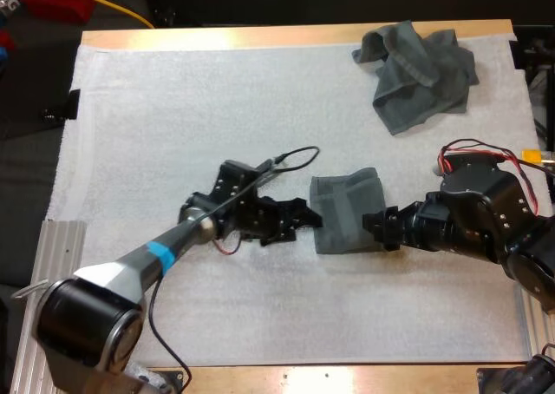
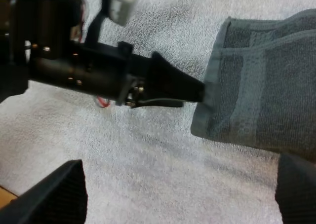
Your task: Pick towel from pile, fold and stack
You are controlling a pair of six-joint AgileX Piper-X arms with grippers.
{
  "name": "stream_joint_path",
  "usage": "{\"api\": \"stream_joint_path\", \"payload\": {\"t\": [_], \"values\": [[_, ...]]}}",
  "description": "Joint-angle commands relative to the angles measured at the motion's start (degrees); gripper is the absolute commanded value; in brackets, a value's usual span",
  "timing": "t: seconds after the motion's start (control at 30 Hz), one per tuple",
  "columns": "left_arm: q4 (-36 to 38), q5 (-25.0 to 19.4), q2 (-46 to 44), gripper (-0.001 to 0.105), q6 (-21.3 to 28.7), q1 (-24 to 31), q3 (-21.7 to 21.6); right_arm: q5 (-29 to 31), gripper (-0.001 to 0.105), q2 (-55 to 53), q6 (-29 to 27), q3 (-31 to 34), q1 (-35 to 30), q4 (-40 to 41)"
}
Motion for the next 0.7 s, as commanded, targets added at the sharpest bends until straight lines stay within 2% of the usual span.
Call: {"api": "stream_joint_path", "payload": {"t": [0.0,0.27,0.5,0.6,0.67], "values": [[-0.4,0.2,0.7,0.071,-1.5,-1.1,-1.4,0.3,0.075,-0.3,-0.7,-0.2,0.0,0.0],[0.5,2.1,5.4,0.069,-7.8,-5.6,-8.2,0.3,0.075,-0.3,-0.7,-0.2,0.0,0.1],[7.9,4.7,10.4,0.069,-8.2,-8.3,-16.7,0.3,0.075,-0.3,-0.7,-0.2,0.0,0.1],[9.6,4.8,11.6,0.069,-8.2,-9.2,-18.8,0.3,0.075,-0.3,-0.7,-0.2,0.0,0.1],[9.5,4.3,11.7,0.063,-8.2,-9.4,-19.0,0.3,0.075,-0.3,-0.7,-0.2,0.0,0.1]]}}
